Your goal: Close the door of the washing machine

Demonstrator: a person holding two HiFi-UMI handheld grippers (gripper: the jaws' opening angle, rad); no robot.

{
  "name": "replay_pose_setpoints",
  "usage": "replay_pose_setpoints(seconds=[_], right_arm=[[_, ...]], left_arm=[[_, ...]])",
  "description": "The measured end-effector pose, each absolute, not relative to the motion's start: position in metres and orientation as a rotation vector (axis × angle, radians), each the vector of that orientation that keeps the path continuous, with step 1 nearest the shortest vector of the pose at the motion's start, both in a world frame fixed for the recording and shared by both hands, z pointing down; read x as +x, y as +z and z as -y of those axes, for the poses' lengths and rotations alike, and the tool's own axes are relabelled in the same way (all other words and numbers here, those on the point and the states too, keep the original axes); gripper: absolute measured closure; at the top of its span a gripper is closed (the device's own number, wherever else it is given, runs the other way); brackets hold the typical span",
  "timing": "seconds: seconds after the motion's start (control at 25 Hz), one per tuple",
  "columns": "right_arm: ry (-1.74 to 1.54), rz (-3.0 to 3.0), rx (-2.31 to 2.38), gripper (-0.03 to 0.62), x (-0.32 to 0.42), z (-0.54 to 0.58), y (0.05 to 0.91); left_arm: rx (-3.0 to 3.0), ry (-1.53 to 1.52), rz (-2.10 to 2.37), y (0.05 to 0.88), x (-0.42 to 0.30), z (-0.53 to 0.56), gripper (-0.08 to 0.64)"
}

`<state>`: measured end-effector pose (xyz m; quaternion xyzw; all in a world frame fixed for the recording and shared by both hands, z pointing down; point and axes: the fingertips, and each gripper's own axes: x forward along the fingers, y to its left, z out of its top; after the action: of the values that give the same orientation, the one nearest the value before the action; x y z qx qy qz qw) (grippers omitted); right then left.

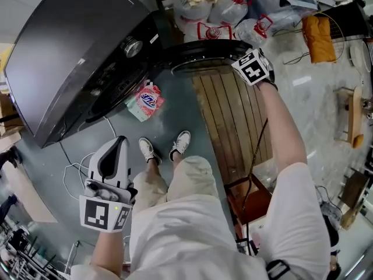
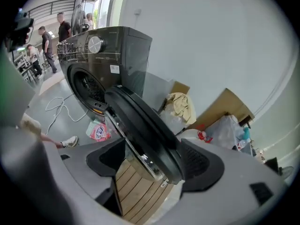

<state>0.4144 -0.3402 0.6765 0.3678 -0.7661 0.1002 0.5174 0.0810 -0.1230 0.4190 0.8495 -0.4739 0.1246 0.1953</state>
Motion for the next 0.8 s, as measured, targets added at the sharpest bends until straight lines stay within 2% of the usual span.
replay_pose_setpoints(seconds=[0.44, 0.8], right_arm=[[0.199, 1.769, 0.613, 0.253, 0.407, 0.359, 0.700], [0.181, 1.755, 0.621, 0.253, 0.408, 0.357, 0.704]], left_arm=[[2.326, 0.350, 1.397, 0.427, 0.076, 0.116, 0.554], [2.280, 0.349, 1.415, 0.441, 0.067, 0.098, 0.554]])
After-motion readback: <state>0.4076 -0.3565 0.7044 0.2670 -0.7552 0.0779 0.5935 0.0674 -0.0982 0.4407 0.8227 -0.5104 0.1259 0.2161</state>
